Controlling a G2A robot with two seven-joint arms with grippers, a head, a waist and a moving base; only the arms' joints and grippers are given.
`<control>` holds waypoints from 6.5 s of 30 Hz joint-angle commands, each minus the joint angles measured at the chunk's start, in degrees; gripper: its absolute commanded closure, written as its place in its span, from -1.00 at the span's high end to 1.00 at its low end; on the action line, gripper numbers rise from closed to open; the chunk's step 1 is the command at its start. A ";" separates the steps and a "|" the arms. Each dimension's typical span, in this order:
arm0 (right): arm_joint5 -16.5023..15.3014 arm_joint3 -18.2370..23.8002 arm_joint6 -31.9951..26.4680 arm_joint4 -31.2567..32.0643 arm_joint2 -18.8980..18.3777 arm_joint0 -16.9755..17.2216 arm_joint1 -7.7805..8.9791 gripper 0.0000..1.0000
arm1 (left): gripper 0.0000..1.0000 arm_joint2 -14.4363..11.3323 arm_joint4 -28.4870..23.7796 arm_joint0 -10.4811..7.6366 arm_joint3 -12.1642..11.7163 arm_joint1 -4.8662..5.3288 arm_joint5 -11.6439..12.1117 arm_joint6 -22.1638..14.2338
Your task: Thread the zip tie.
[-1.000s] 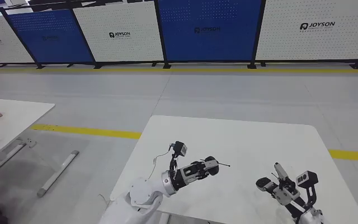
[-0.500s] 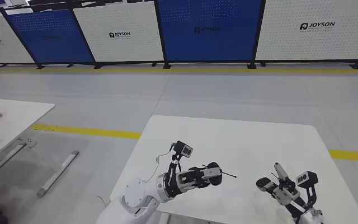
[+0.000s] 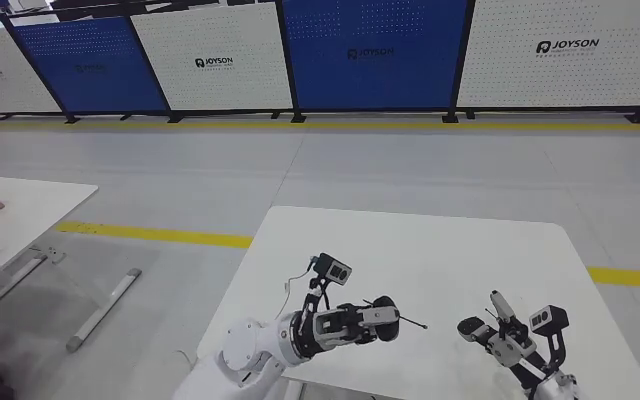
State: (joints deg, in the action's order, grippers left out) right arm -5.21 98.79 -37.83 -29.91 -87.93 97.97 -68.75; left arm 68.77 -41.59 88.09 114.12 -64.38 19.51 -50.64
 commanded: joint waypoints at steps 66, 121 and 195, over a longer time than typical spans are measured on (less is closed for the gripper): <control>0.00 0.00 0.00 0.00 0.00 0.00 0.00 1.00 | -1.00 -12.43 18.77 -5.52 -17.35 -1.11 -9.36 12.65; 0.00 0.00 0.00 0.00 0.00 0.00 0.00 1.00 | -1.00 -13.07 19.84 -3.91 -13.34 -1.57 -7.33 18.32; -0.19 3.25 1.29 4.69 -1.06 0.50 0.34 1.00 | -1.00 -15.89 14.32 -4.18 -14.25 -2.15 -1.65 19.33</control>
State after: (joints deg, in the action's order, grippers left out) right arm -5.39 100.61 -36.83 -26.91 -88.32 98.10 -68.56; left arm 52.87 -27.27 83.91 99.88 -66.53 17.86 -31.31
